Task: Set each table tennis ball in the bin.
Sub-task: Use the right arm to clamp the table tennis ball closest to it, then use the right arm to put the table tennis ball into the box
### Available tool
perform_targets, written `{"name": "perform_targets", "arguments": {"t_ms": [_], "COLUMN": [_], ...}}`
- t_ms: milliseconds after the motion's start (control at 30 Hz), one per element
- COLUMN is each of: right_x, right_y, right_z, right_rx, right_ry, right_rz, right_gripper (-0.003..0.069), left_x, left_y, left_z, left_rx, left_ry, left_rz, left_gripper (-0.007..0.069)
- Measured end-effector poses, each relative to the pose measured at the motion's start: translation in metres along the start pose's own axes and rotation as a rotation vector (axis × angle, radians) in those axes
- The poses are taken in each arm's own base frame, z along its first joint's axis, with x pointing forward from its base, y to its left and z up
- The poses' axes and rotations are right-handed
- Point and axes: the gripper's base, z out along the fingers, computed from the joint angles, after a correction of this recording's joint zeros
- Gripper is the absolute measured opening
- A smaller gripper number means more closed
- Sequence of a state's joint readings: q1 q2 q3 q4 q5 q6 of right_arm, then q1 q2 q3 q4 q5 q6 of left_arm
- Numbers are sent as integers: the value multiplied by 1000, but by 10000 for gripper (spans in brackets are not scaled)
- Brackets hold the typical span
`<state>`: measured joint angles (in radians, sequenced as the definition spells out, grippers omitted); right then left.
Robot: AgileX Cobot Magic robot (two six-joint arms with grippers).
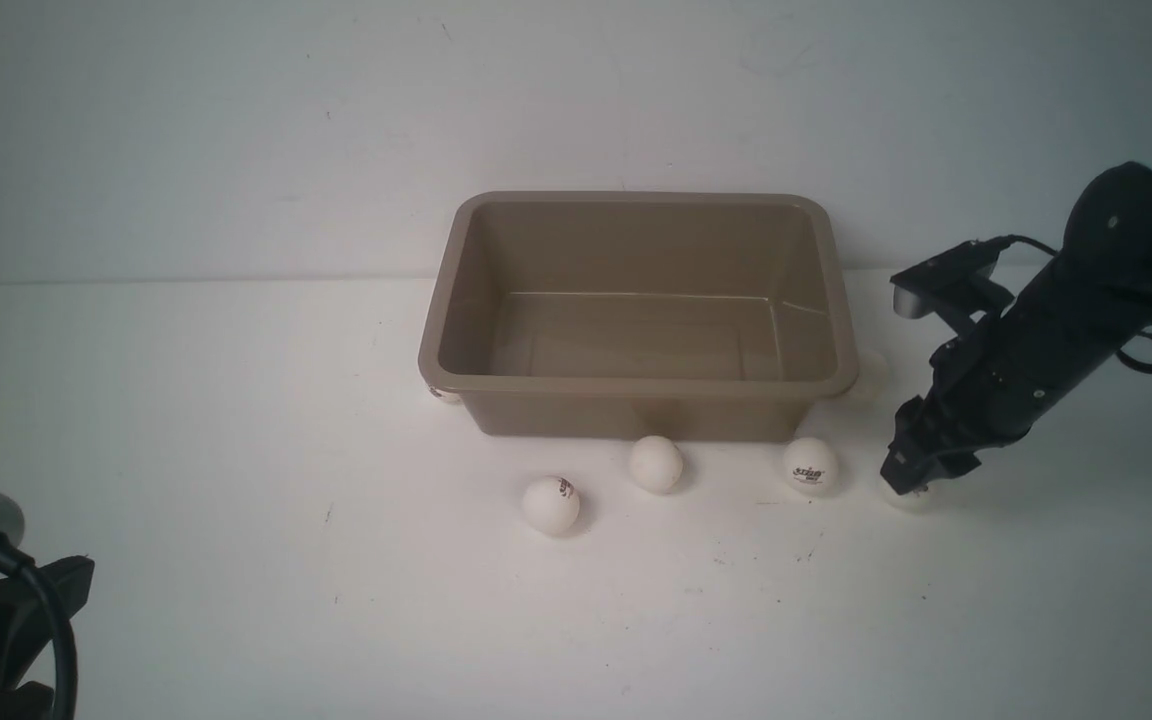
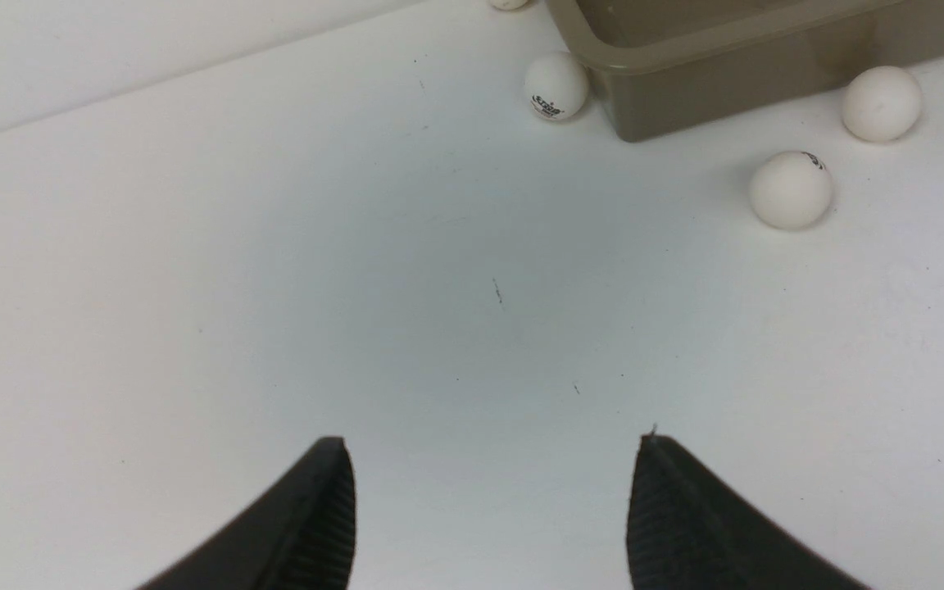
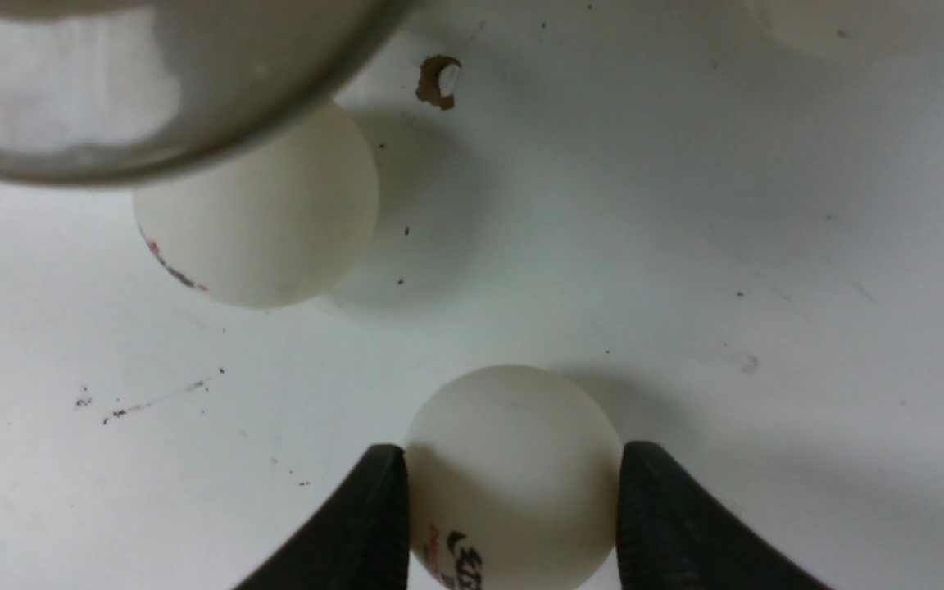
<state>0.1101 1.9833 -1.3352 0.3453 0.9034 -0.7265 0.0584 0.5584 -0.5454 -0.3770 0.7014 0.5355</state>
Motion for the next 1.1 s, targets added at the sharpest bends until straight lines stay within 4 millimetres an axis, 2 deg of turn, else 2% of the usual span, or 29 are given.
{"name": "perform_targets", "arguments": {"t_ms": [133,333,667,800,867,933,1000,1033,1100], "right_x": [-1,-12,-58,-74,-80,-86,-92,-92,-98], "right_y": [-1,-1,0,5,11,17,23,24,25], "right_z": [0,-22,-97,-116,-118,-110,-93,-91,-69], "right_rx": [14,32,65,31,1,-18,-35,-36,-42], "right_ry": [-16,-62,-222,-323,-359,-365,-353,-351,-338], "right_rz": [0,-17,-62,-45,-52,-69,-89,-91,-90], "right_gripper": [303,302,302,302,302,302,302,302,302], "left_x": [0,0,0,0,0,0,0,0,0], "left_y": [0,0,0,0,0,0,0,0,0], "left_z": [0,0,0,0,0,0,0,0,0], "left_rx": [0,0,0,0,0,-1,-1,-1,-1], "left_ry": [0,0,0,0,0,-1,-2,-1,-2], "left_rz": [0,0,0,0,0,0,0,0,0], "left_gripper": [405,405,405,405,405,405,405,405,405]}}
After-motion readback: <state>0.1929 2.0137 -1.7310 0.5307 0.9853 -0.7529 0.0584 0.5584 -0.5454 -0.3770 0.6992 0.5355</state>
